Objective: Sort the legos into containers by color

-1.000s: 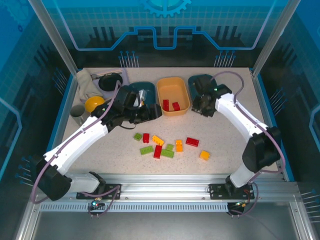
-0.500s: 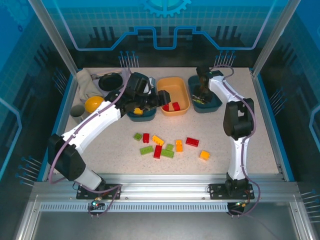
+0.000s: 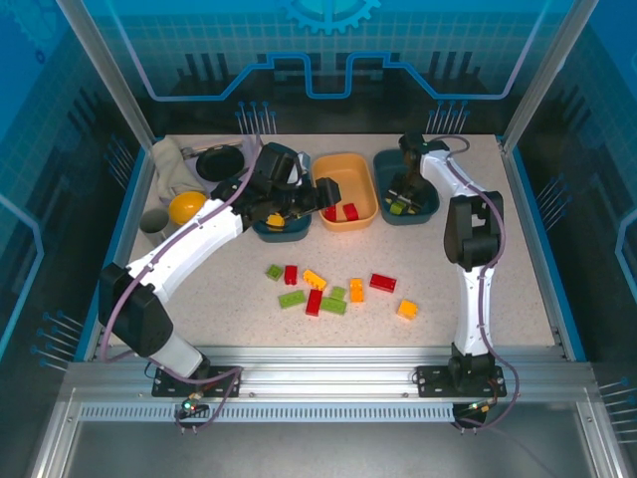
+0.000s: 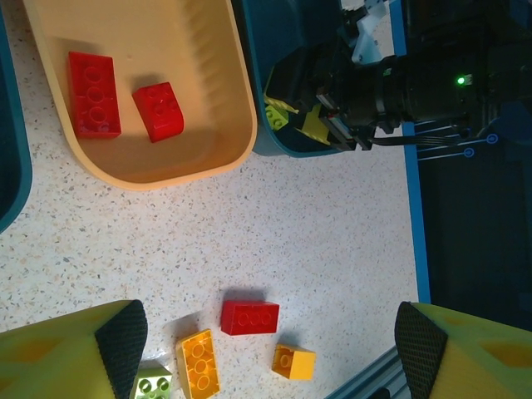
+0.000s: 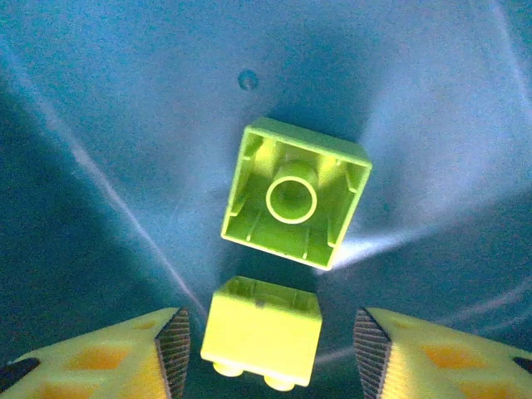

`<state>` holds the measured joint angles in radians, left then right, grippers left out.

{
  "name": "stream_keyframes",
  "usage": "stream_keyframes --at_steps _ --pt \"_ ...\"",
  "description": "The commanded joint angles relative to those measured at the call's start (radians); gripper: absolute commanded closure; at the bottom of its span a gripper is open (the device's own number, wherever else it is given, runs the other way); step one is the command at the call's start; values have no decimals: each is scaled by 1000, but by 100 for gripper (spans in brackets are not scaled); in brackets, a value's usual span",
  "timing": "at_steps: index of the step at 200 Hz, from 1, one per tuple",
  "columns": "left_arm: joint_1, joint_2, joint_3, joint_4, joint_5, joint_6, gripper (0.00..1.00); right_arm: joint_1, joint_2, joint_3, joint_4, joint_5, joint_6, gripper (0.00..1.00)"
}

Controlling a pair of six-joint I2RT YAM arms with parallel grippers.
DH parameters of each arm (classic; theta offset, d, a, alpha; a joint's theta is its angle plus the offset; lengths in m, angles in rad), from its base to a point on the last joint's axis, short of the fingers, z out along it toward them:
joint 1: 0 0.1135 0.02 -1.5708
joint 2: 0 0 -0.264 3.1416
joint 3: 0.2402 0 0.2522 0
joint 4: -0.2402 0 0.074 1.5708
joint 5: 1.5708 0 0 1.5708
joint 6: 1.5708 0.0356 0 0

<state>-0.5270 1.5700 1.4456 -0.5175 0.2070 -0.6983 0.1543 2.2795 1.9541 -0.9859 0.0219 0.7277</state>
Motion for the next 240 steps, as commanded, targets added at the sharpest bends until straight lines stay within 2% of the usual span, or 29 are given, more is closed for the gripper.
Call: stream_keyframes --at_steps 1,68,126,143,163,176,205,240 --pt "6 13 26 2 14 -3 18 5 -39 41 -27 -18 -18 42" --pt "6 -22 -23 -46 8 0 18 84 -278 41 -49 108 -28 41" --pt "4 -12 -81 -234 0 4 19 254 -620 -257 38 216 -73 37" --pt "0 0 -134 -254 7 -68 20 321 -727 -408 105 165 -105 36" --pt "-20 15 -191 -240 26 -167 22 397 -845 -629 282 -60 -200 36" --pt "-45 37 -215 -216 49 -224 22 470 -926 -754 382 -129 -267 35" --pt "-93 104 -231 -223 66 -342 25 620 -1045 -965 507 -133 -344 34" --pt "-103 151 -286 -156 73 -477 26 649 -1108 -1035 500 -119 -311 34"
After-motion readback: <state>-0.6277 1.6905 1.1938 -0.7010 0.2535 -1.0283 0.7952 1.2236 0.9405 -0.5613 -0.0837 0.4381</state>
